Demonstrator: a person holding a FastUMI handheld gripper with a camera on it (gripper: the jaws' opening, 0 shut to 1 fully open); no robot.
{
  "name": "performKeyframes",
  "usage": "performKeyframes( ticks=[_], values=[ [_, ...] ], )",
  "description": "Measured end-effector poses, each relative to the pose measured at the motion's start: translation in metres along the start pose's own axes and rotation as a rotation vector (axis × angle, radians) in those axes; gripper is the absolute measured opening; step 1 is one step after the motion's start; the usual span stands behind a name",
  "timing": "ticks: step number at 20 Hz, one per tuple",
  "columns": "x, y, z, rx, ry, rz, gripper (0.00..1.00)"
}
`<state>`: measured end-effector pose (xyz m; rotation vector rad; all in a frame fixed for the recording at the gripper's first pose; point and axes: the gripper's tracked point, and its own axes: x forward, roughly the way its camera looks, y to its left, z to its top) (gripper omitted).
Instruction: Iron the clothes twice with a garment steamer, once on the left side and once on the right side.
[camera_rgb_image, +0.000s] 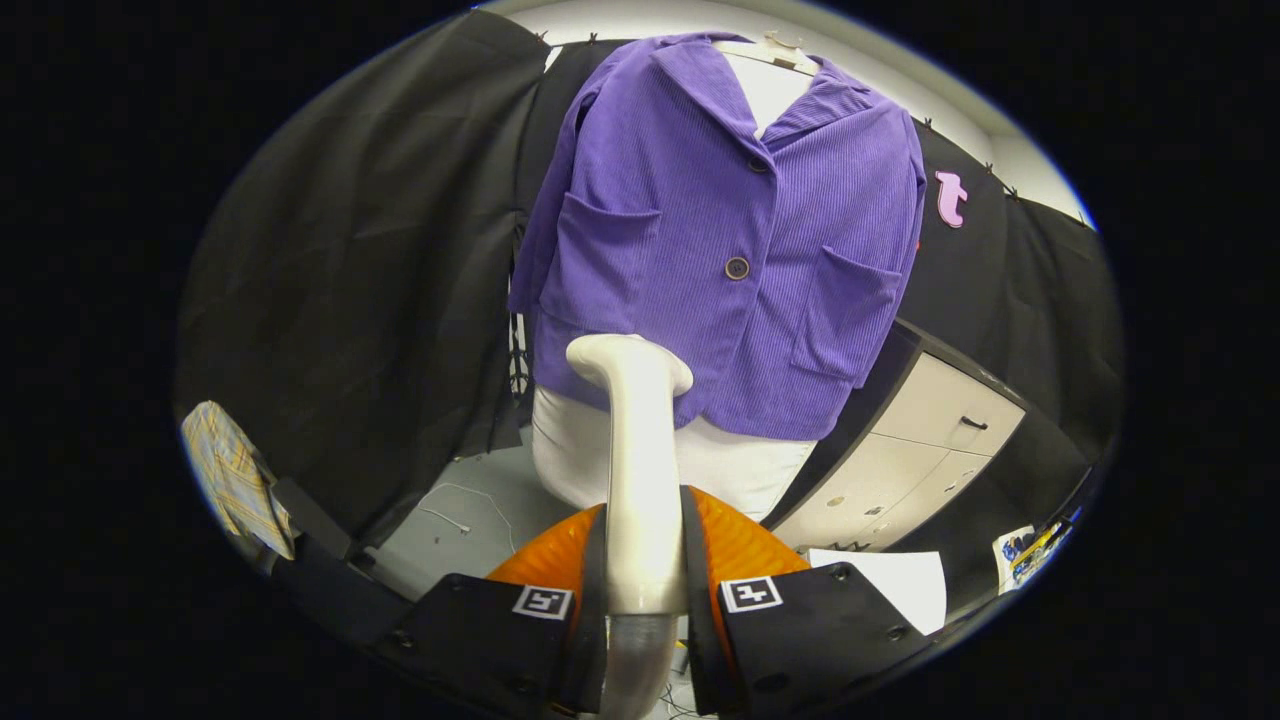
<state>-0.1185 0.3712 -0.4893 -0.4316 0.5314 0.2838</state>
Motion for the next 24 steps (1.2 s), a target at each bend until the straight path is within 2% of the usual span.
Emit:
performKeyframes(
  ticks=[4,11,18,24],
  values=[
    [-0.009,-0.01,0.003,0.048,0.0,0.014,0.41],
    [-0.054,-0.074,0.075,0.169,-0.155,-0.019,0.41],
    [-0.085,-0.158,0.125,0.238,-0.266,-0.101,0.4],
    [-0.123,-0.243,0.164,0.262,-0.356,-0.224,0.4]
  ],
)
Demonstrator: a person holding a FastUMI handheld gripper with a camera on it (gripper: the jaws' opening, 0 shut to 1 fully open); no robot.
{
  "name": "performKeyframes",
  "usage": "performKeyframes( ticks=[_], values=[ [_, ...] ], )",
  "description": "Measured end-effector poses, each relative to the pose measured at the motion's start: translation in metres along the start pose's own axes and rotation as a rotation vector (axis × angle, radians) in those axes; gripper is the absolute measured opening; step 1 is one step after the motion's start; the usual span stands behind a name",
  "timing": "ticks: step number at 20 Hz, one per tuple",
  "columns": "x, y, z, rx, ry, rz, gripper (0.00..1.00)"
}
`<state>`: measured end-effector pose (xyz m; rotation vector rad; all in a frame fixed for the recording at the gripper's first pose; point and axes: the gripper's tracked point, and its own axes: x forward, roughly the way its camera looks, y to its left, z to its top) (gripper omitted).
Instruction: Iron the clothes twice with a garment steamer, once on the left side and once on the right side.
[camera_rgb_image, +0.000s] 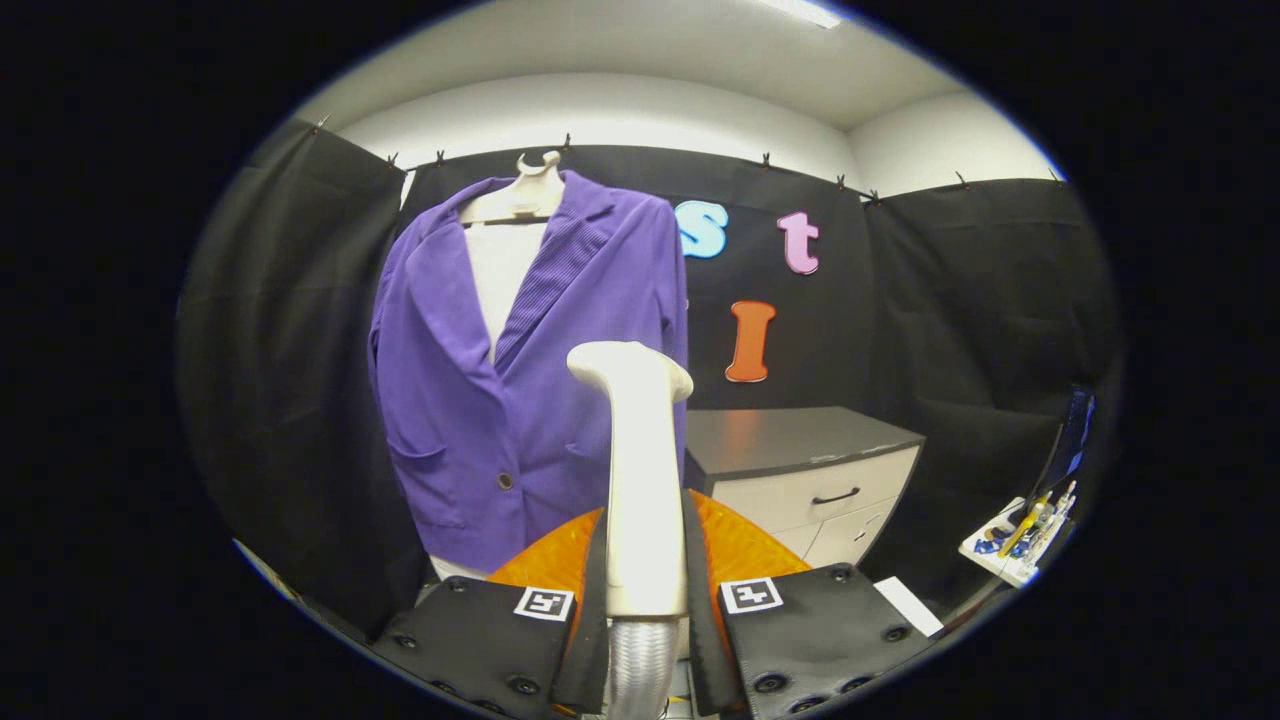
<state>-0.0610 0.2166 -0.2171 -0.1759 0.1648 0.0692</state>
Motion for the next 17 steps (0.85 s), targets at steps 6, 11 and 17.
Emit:
performKeyframes(
  ticks=[6,11,17],
  values=[
    [-0.011,-0.061,0.058,0.024,-0.084,-0.087,0.4],
    [-0.023,-0.099,0.103,0.025,-0.158,-0.149,0.4],
    [-0.028,-0.122,0.137,0.039,-0.22,-0.184,0.4]
  ],
)
